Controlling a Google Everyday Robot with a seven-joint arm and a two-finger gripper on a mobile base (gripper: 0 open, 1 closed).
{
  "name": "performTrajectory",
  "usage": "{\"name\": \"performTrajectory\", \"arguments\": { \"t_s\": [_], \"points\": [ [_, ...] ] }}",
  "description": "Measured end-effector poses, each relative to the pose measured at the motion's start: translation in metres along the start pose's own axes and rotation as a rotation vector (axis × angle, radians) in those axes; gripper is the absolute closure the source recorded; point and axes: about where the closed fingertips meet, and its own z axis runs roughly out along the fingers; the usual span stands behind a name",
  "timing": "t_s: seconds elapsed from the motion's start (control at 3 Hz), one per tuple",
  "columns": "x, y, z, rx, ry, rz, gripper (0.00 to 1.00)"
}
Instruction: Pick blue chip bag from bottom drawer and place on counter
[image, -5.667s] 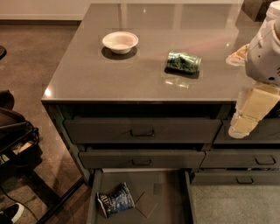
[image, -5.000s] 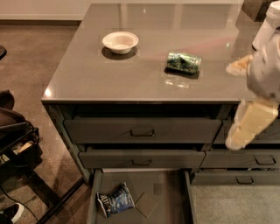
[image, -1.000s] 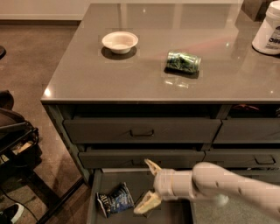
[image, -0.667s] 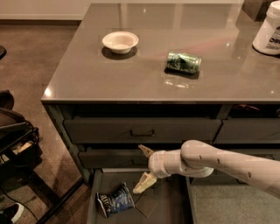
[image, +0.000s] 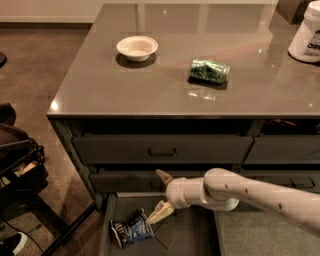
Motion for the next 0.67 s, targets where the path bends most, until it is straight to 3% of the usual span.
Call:
{"name": "performTrajectory", "arguments": {
  "t_s": [0.33, 0.67],
  "points": [
    [0.019, 0.008, 0.040, 0.049, -0.067, 0.083, 0.00],
    [0.045, 0.009, 0.078, 0.077, -0.092, 0.143, 0.00]
  ]
}}
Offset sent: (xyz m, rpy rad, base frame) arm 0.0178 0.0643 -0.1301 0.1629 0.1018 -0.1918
